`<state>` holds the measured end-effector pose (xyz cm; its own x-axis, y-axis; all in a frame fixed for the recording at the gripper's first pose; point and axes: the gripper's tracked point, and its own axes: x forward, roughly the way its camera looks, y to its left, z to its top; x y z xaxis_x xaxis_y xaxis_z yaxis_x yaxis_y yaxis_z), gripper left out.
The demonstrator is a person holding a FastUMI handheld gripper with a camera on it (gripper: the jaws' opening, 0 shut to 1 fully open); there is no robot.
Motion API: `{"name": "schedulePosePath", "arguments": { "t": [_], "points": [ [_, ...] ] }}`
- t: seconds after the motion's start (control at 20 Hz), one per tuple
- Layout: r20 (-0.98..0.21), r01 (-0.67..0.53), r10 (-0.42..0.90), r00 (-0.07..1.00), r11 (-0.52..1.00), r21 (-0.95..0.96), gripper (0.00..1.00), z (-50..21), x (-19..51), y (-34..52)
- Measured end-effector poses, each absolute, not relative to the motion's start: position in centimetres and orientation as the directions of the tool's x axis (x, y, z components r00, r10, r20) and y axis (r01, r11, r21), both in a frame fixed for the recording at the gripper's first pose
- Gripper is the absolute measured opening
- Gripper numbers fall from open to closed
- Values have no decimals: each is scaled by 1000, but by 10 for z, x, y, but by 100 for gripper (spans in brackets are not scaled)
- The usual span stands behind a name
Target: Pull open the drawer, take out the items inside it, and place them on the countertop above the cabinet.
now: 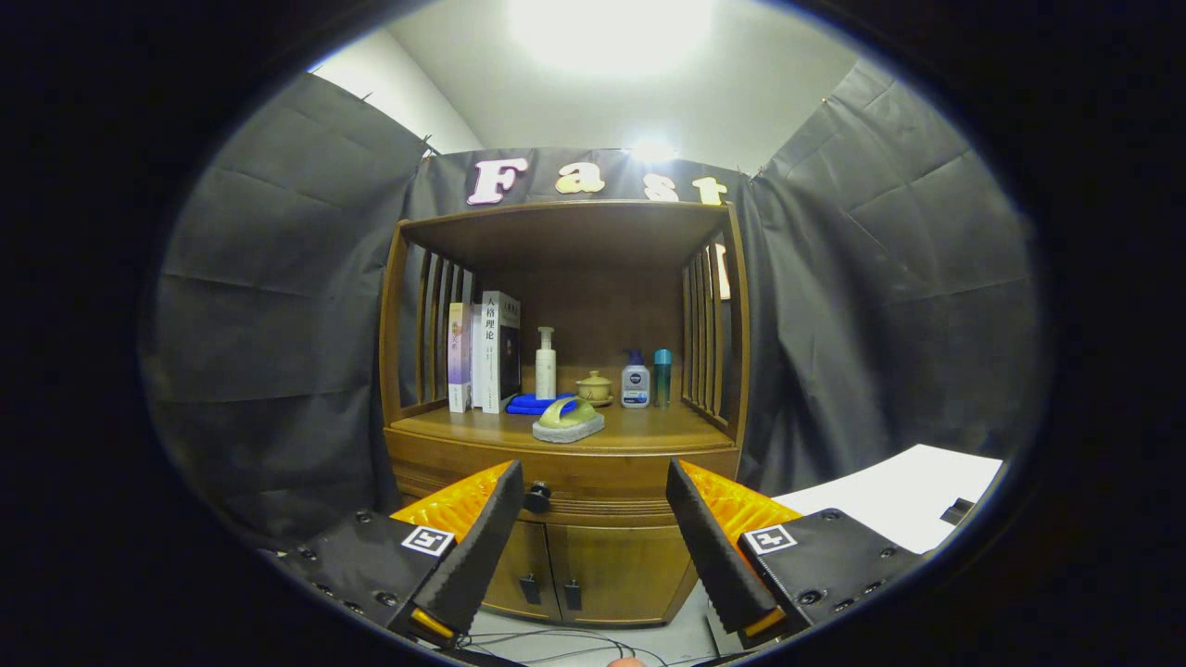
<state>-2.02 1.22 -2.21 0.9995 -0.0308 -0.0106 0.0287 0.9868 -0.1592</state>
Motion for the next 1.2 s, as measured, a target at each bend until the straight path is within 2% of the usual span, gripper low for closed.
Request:
{"name": "schedulePosePath", "arguments": {
  "t": [1.2],
  "points": [
    [-64, 19, -28, 998, 991, -131, 98, -42, -17, 8]
  ]
}}
